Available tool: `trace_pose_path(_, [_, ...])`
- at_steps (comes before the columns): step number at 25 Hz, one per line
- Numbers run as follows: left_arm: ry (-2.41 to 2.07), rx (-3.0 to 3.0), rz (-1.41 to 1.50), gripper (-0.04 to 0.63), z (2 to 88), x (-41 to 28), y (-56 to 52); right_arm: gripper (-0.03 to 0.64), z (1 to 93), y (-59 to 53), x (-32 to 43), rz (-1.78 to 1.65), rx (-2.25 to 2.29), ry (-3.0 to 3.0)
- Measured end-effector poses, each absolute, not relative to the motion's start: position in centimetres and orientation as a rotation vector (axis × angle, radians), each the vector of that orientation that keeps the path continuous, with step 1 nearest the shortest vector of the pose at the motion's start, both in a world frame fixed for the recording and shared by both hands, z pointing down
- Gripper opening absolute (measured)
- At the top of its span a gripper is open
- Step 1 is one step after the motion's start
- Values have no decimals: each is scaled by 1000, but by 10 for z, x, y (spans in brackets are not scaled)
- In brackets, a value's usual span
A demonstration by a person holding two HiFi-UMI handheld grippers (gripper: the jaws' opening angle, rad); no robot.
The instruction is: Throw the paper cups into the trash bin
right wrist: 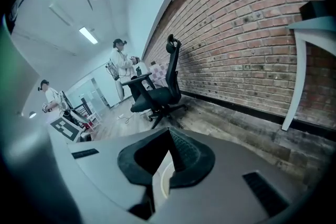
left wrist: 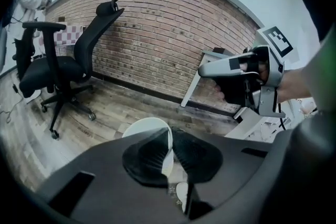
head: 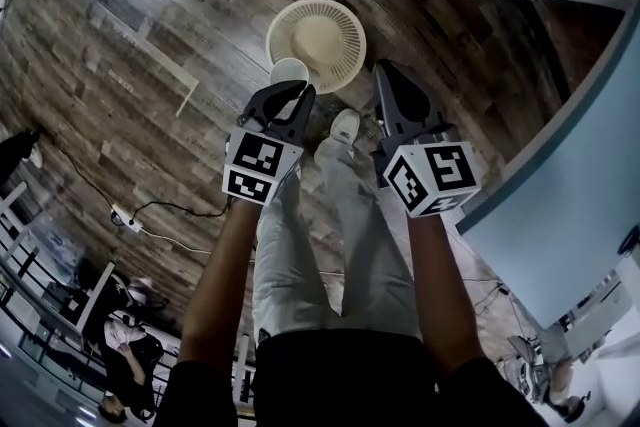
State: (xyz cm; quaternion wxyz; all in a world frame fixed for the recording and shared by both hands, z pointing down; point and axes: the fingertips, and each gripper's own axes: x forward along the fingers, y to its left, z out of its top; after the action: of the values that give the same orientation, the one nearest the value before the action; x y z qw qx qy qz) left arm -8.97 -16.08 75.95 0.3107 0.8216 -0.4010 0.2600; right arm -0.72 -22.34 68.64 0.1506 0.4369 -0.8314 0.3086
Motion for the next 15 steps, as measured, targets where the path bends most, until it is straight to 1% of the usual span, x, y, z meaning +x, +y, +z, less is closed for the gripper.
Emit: trace_pose_path(15, [-975,2153,744,31,870,-67,-160,5,793,-225,8,925,1325,-2284])
